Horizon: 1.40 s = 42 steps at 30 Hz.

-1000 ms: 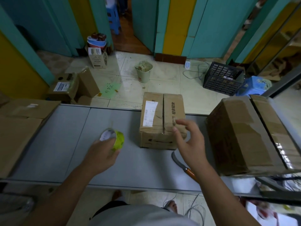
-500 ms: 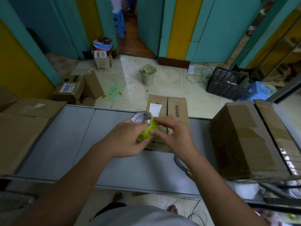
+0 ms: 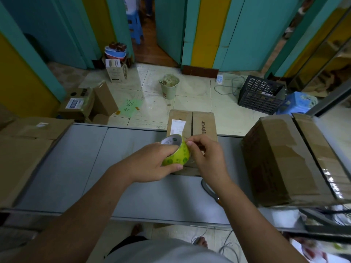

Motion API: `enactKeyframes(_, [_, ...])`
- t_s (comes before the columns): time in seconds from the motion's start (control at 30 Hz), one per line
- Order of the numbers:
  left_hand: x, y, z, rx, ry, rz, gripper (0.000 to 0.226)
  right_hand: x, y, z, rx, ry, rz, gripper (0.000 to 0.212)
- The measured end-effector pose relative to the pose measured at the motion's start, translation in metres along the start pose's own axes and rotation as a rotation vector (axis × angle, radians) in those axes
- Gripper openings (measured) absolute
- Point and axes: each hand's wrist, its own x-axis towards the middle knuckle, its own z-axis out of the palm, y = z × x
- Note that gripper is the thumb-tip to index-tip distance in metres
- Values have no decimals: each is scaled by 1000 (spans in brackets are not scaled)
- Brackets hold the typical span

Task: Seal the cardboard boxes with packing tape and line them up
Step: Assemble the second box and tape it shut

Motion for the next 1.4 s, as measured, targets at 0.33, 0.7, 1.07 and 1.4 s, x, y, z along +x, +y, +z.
enactKeyframes(0.33, [2, 5, 12, -68, 116, -133, 53, 2, -13, -18, -35, -90, 118, 12])
enactKeyframes(0.7, [5, -5, -12, -332, 24, -326, 34, -5, -18, -32, 288, -12, 241, 11])
enactKeyframes(1.07, [-2, -1, -8, -823, 215, -124, 27, 9, 7, -29, 515, 145, 359, 12])
enactKeyframes(1.4, [13, 4, -8, -641, 195, -225, 31, 6, -1, -42, 301, 158, 234, 2])
